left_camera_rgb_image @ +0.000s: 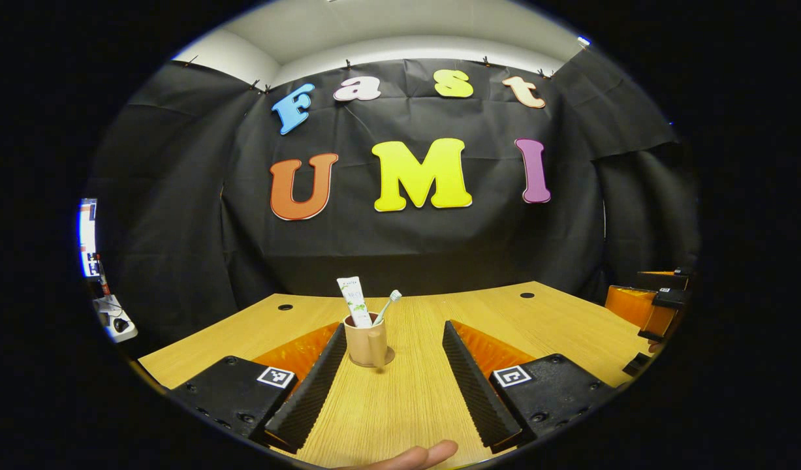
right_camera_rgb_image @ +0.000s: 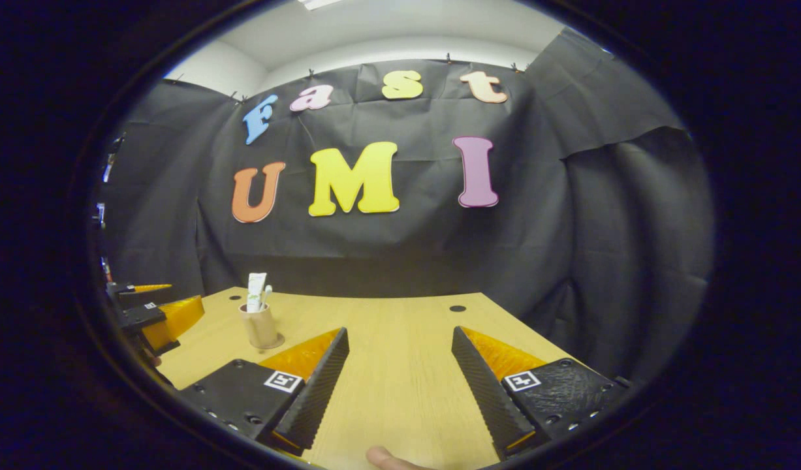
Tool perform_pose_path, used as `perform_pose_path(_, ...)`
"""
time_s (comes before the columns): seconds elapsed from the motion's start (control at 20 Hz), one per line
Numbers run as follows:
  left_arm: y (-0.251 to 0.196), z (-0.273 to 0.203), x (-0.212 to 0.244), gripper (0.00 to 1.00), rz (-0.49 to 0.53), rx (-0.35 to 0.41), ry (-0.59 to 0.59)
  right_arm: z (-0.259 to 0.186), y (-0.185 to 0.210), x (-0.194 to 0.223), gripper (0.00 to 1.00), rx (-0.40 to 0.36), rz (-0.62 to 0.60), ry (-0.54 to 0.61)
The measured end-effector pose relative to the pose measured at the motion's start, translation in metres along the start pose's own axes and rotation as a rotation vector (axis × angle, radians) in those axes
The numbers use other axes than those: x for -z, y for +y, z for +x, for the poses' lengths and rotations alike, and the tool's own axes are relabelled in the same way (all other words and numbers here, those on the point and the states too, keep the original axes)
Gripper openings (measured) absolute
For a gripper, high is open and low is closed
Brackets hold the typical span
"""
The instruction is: Put the toothbrush and toothpaste on the desktop into the cup, then pick up the cup and place it on the coaster on the desktop.
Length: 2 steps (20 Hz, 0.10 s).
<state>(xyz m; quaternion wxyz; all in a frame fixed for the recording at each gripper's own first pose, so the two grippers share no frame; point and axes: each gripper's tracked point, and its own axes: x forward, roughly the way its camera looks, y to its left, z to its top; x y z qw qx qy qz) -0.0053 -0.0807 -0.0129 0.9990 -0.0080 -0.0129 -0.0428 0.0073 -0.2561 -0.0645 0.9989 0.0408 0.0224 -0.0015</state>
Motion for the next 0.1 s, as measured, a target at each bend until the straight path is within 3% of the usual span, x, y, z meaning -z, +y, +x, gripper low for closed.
perform_pose_path(0.1,0.0016,0.0008,0.0023,0.94,-0.008,-0.004,0.006,-0.0003,-0.0026,0.0008,0.96,0.005,-0.001,0.000)
